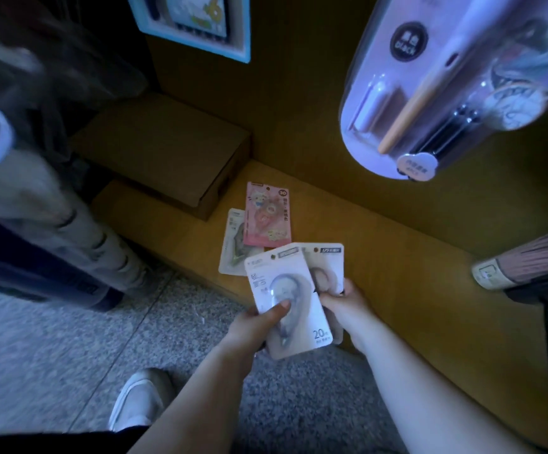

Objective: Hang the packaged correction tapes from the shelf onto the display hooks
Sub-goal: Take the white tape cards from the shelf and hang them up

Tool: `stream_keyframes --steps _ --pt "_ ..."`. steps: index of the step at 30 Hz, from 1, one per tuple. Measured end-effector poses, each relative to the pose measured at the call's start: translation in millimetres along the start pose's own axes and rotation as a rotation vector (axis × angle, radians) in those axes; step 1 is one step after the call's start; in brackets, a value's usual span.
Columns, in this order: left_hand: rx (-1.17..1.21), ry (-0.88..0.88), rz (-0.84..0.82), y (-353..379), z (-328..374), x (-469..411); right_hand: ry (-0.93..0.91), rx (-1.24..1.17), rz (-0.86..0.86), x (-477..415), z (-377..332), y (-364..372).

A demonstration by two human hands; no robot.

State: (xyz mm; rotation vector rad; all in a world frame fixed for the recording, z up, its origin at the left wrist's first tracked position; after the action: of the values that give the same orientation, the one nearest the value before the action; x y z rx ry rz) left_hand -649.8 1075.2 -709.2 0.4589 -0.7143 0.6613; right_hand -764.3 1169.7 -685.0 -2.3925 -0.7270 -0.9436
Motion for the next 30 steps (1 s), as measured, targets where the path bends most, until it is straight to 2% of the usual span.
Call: stream_keyframes --steps 5,13,24,30 --pt "-0.002 0.171 -0.074 -6.7 31.9 61.9 -0.115 0.077 -0.048 54.2 -38.7 0.0" --pt "-0.061 0.497 -0.129 -9.2 92.2 183.2 -0.346 -0.042 -0.086 183.3 -61.8 -19.4" --pt "-0.015 0.897 -0.096 -16.8 178.2 317.3 -0.710 -0.103 -0.005 333.2 -140.6 -42.9" --pt "0.000 1.037 -0.107 -17.8 226.4 368.2 -0.860 -0.198 0.073 386.2 -192.4 -56.9"
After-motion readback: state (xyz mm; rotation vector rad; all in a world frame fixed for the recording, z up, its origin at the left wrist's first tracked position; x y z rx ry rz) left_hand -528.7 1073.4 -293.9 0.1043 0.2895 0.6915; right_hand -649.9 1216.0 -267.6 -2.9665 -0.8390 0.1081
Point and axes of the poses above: each hand's wrist, its own x-axis away from the middle knuckle, its own y-axis out of the palm, z = x × y, the point moved 2 cm from there along -x, towards the middle knuckle, and after that the axes turned 7 degrees about y, right-handed, at the moved point
